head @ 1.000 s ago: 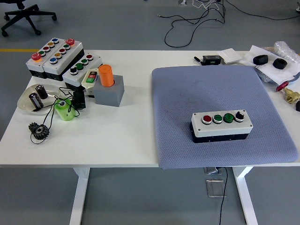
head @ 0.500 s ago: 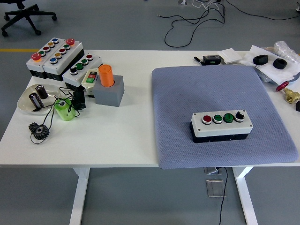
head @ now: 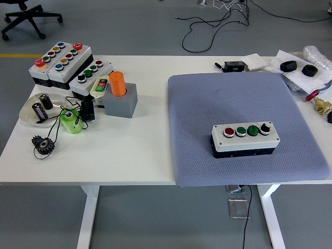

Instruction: Pick up the button,place it on the desk,press the button,press the button

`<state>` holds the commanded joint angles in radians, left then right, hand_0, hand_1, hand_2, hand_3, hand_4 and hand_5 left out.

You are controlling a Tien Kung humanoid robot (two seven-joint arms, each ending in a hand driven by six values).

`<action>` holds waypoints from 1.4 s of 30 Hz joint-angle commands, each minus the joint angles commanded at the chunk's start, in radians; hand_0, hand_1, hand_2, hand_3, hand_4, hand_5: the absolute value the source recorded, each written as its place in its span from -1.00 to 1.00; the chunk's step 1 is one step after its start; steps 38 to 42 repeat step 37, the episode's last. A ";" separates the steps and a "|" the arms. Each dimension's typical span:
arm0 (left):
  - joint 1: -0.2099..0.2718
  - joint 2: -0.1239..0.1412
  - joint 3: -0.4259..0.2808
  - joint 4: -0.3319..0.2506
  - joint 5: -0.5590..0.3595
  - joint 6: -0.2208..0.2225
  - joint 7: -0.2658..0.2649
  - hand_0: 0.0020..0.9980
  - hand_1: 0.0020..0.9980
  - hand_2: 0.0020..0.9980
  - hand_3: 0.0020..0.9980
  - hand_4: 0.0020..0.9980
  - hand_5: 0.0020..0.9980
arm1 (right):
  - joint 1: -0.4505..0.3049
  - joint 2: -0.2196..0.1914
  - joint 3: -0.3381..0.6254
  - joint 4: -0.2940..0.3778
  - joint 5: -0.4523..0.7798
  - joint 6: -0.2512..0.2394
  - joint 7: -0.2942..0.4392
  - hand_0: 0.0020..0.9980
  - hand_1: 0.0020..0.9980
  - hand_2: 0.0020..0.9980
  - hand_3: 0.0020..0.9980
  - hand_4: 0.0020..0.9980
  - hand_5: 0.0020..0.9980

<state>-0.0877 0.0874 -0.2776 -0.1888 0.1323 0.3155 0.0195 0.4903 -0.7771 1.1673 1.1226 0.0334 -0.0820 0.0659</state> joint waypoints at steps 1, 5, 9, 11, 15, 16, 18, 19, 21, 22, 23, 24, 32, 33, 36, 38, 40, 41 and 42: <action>0.000 0.000 -0.001 0.000 0.001 0.000 0.000 0.24 0.13 0.08 0.02 -0.41 1.00 | 0.001 0.001 -0.001 0.000 0.002 0.000 0.000 0.64 0.57 0.60 0.61 0.22 0.10; -0.001 0.000 -0.002 0.000 0.001 0.000 0.000 0.24 0.14 0.08 0.02 -0.41 1.00 | 0.003 0.002 -0.006 0.000 0.009 -0.002 0.004 0.60 0.55 0.60 0.62 0.22 0.09; -0.001 0.000 -0.002 0.000 0.001 0.000 0.000 0.24 0.14 0.08 0.02 -0.41 1.00 | 0.003 0.003 -0.013 -0.001 0.012 0.001 0.003 0.60 0.55 0.60 0.62 0.22 0.09; -0.001 0.000 -0.001 0.000 0.000 0.000 0.000 0.24 0.14 0.08 0.03 -0.41 1.00 | 0.003 0.003 -0.015 -0.002 0.013 0.003 0.002 0.59 0.53 0.59 0.62 0.22 0.08; -0.001 -0.001 0.002 0.001 -0.002 0.000 0.000 0.24 0.14 0.08 0.03 -0.41 1.00 | 0.001 0.005 -0.019 -0.003 0.017 0.007 -0.001 0.59 0.53 0.59 0.62 0.22 0.08; 0.000 0.000 0.001 0.000 -0.002 0.000 0.000 0.24 0.14 0.08 0.03 -0.41 1.00 | 0.000 0.005 -0.019 -0.003 0.018 0.008 -0.002 0.56 0.50 0.57 0.62 0.21 0.07; 0.000 0.000 0.002 0.000 -0.001 0.000 0.000 0.24 0.14 0.08 0.03 -0.41 1.00 | -0.001 0.005 -0.021 -0.003 0.019 0.011 -0.004 0.56 0.50 0.57 0.62 0.21 0.07; 0.000 0.000 0.002 0.000 -0.001 0.000 0.000 0.24 0.14 0.08 0.03 -0.41 1.00 | -0.001 0.005 -0.021 -0.003 0.019 0.011 -0.004 0.56 0.50 0.57 0.62 0.21 0.07; 0.000 0.000 0.004 0.001 -0.002 0.000 0.000 0.24 0.14 0.08 0.03 -0.41 1.00 | -0.002 0.005 -0.020 -0.003 0.018 0.011 -0.005 0.56 0.50 0.57 0.62 0.21 0.07; 0.000 0.000 0.005 0.001 -0.003 0.000 0.000 0.24 0.14 0.08 0.03 -0.41 1.00 | -0.003 0.005 -0.020 -0.004 0.018 0.011 -0.005 0.55 0.49 0.55 0.61 0.20 0.06; 0.000 0.000 0.006 0.000 -0.003 0.000 0.000 0.24 0.14 0.08 0.03 -0.41 1.00 | -0.004 0.005 -0.021 -0.004 0.018 0.011 -0.005 0.55 0.49 0.55 0.61 0.20 0.06; 0.001 0.000 0.007 0.000 -0.003 0.000 0.000 0.24 0.14 0.08 0.03 -0.41 1.00 | -0.005 0.005 -0.021 -0.005 0.018 0.011 -0.005 0.55 0.49 0.55 0.61 0.20 0.06; 0.007 0.000 0.017 0.001 -0.007 0.000 0.000 0.24 0.14 0.08 0.03 -0.41 1.00 | -0.009 0.007 -0.026 -0.007 0.012 0.011 -0.007 0.55 0.48 0.55 0.59 0.20 0.02; 0.008 0.000 0.020 0.001 -0.008 0.000 0.000 0.24 0.14 0.08 0.03 -0.41 1.00 | -0.011 0.007 -0.027 -0.009 0.010 0.012 -0.008 0.55 0.48 0.55 0.59 0.20 0.02; 0.011 0.000 0.026 0.002 -0.011 0.000 -0.001 0.24 0.14 0.08 0.03 -0.41 1.00 | -0.013 0.006 -0.027 -0.011 0.004 0.010 -0.010 0.56 0.49 0.55 0.57 0.20 0.00; 0.012 0.000 0.027 0.002 -0.012 0.000 0.000 0.24 0.14 0.08 0.03 -0.41 1.00 | -0.014 0.006 -0.028 -0.013 0.001 0.009 -0.010 0.56 0.49 0.55 0.57 0.20 0.00; 0.012 0.000 0.027 0.002 -0.012 0.000 0.000 0.24 0.14 0.08 0.03 -0.41 1.00 | -0.014 0.006 -0.028 -0.013 0.001 0.009 -0.010 0.56 0.49 0.55 0.57 0.20 0.00; 0.012 0.000 0.027 0.002 -0.012 0.000 0.000 0.24 0.14 0.08 0.03 -0.41 1.00 | -0.014 0.006 -0.028 -0.013 0.001 0.009 -0.010 0.56 0.49 0.55 0.57 0.20 0.00; 0.012 0.000 0.027 0.002 -0.012 0.000 0.000 0.24 0.14 0.08 0.03 -0.41 1.00 | -0.014 0.006 -0.028 -0.013 0.001 0.009 -0.010 0.56 0.49 0.55 0.57 0.20 0.00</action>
